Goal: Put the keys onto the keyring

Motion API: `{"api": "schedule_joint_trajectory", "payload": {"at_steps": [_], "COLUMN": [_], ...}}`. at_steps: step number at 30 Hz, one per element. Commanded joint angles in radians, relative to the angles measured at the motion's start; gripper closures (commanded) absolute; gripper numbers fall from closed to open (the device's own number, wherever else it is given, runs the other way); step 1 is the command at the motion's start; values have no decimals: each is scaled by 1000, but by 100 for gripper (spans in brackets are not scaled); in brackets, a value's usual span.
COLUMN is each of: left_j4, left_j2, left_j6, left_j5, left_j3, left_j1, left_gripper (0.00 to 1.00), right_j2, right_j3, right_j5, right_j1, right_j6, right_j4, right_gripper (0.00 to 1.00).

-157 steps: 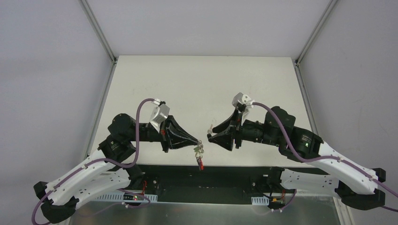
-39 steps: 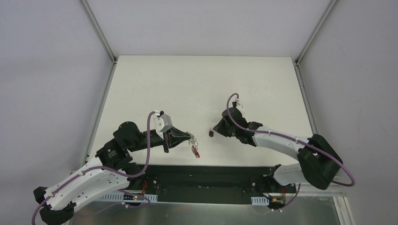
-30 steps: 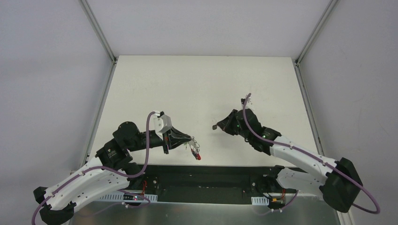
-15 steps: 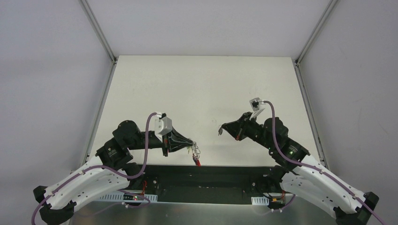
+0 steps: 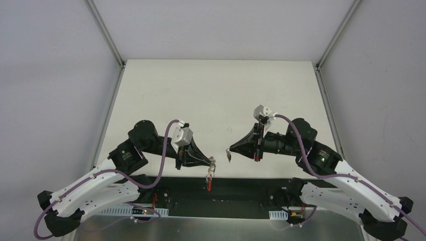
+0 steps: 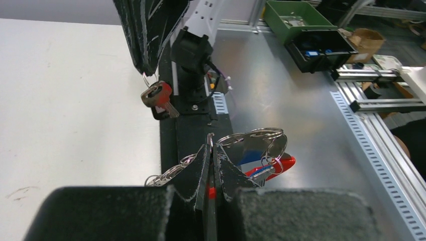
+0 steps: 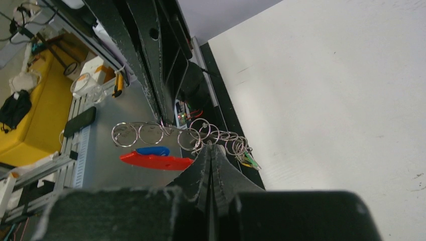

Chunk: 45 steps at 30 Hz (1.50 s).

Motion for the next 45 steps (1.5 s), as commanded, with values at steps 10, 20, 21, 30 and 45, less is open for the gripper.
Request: {"api": "schedule_joint_trajectory", "payload": {"at_steps": [10,20,21,30,45], "left_j4": [78,85,85,85,85], "left_j2": [13,3,1,2,-1], "left_j6": [-35,-48,-50,-59,-59], "left_j5": [138,72,70,70,82], "left_j3": [74,73,74,71,69], "left_j1": [-9,-10,-9,-9,-10], "left_gripper": [100,100,100,100,100], "right_j2": [26,59,60,109,159], "right_j3": [107,124,127,170,203], "right_j5": [-179,-158,-154,-91,40], "right_j1": [72,129,134,182,257], "right_j6": [-74,-92,-93,-108,-150], "right_j4": [-74,-65,-63,-52,-23], "right_gripper": [100,100,100,100,100]}}
